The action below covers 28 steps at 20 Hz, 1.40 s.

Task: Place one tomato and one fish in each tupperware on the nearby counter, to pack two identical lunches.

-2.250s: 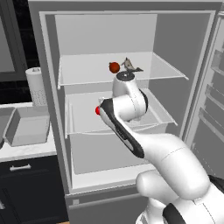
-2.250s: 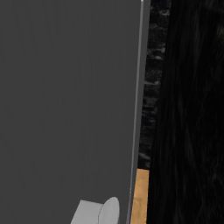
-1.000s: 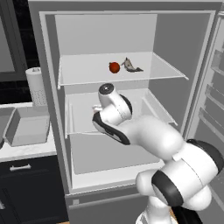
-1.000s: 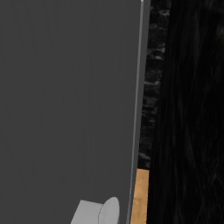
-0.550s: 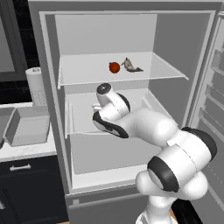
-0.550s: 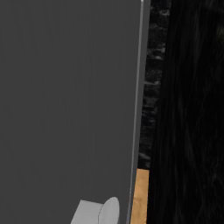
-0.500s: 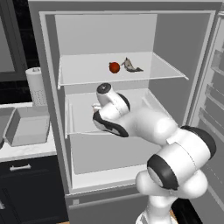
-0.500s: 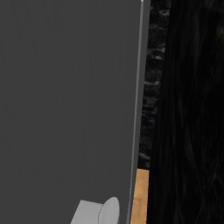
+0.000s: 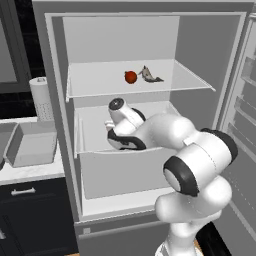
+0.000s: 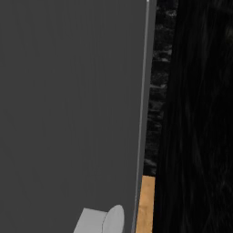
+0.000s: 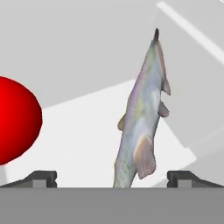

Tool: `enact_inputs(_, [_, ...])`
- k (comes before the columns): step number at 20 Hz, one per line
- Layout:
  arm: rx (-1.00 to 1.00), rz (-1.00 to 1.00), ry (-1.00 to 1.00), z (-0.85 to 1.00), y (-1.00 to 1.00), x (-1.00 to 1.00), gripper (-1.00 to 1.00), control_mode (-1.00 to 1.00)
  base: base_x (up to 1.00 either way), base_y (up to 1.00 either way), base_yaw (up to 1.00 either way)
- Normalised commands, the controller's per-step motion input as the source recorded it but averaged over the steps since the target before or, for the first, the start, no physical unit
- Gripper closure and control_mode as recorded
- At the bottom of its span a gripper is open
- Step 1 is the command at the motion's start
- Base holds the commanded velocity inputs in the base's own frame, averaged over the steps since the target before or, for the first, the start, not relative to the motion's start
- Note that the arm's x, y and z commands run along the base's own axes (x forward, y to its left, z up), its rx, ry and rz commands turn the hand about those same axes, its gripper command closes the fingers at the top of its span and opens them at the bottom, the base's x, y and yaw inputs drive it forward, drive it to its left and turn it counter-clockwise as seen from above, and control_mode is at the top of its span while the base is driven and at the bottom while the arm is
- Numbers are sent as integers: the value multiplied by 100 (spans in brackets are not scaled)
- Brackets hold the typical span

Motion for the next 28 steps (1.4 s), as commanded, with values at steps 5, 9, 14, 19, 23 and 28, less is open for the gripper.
enact_inputs(5, [-1,-1,2,-17,0,34,-100,-100,0,0,0])
enact_inputs(9, [0,-2,0,0,0,18,-100,-100,0,0,0])
enact_inputs(14, [0,0,0,-22,-34,1,100,-100,0,0,0])
enact_inputs(19, [0,0,0,-49,-34,0,100,-100,0,0,0])
enact_inputs(23, [-1,0,0,-74,-25,-4,100,-100,0,0,0])
enact_inputs(28, [0,-4,0,-23,-10,-76,100,-100,0,0,0])
